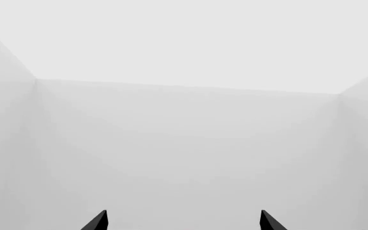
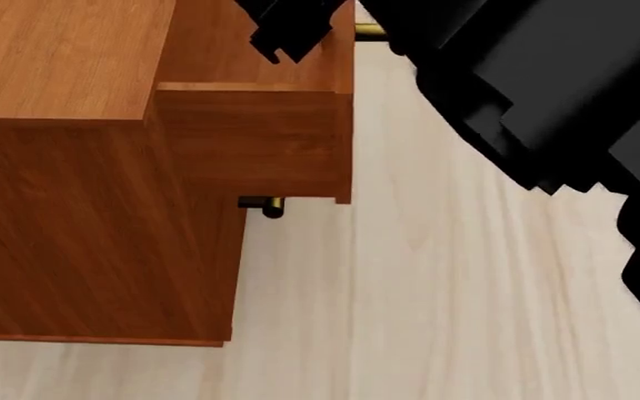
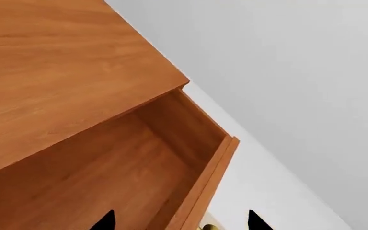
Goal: Close the bottom drawer of the cabinet and open the top drawer.
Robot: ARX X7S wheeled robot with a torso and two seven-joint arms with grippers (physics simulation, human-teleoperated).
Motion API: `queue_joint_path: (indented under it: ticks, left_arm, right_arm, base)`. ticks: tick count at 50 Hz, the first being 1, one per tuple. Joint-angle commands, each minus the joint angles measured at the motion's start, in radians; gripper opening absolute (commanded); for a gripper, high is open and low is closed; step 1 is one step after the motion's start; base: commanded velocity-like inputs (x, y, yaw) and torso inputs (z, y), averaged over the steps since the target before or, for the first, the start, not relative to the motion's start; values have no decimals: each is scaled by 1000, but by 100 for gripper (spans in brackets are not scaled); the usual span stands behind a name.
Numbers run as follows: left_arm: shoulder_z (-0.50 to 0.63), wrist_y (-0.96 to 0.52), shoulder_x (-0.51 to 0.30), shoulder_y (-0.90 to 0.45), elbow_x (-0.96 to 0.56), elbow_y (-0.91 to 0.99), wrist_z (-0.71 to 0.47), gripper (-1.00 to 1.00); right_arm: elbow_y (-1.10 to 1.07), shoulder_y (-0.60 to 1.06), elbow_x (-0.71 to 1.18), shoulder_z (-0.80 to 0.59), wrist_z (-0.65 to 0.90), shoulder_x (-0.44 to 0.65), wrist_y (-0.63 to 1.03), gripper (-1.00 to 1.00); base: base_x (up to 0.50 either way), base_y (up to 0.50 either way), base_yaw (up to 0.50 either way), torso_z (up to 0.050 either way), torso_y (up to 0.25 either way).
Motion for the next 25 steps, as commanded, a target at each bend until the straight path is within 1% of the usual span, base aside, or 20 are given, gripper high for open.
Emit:
queue_joint_path:
  ticks: [1, 15, 25]
  left_arm:
    - [4, 4, 0, -1, 1, -1, 0, 100]
    - [6, 5, 0, -10, -5, -2, -5, 100]
    - [7, 4, -2, -18, -11, -2, -9, 100]
  right_arm:
    - [25, -14, -58, -113, -24, 25, 49, 100]
    - [16, 14, -78, -144, -39, 52, 87, 100]
    - [9, 23, -76, -142, -38, 80, 102, 100]
  base:
    - [0, 0, 0, 0, 0]
    - [2, 0, 0, 0, -5]
    - [1, 0, -1, 0, -1]
